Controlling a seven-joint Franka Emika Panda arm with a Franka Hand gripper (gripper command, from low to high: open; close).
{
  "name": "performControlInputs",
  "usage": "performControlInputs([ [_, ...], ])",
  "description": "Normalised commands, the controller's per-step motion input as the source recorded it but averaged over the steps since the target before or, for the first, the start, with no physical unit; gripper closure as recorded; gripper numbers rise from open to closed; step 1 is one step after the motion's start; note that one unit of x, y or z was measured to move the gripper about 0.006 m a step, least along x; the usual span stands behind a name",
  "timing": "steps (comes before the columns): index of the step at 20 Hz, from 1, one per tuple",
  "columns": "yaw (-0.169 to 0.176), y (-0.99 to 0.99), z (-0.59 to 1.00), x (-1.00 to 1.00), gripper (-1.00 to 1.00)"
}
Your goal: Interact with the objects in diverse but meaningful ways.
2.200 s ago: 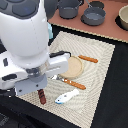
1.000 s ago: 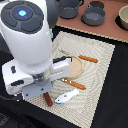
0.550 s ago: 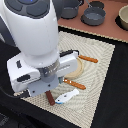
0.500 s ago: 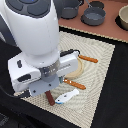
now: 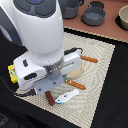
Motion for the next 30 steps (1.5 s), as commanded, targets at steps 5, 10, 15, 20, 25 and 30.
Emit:
performControlInputs([
  [5, 0.167, 0.01, 0.29, 0.24, -1.0],
  [10, 0.085, -0.11, 0.16, 0.4, -1.0],
  [15, 0.121, -0.08, 0.11, 0.35, -1.0],
  [20, 0.226, 0.0, 0.04, 0.03, -1.0],
  [25, 0.18, -0.01, 0.11, 0.19, -1.0],
  [30, 0.102, -0.03, 0.21, 0.41, -1.0],
])
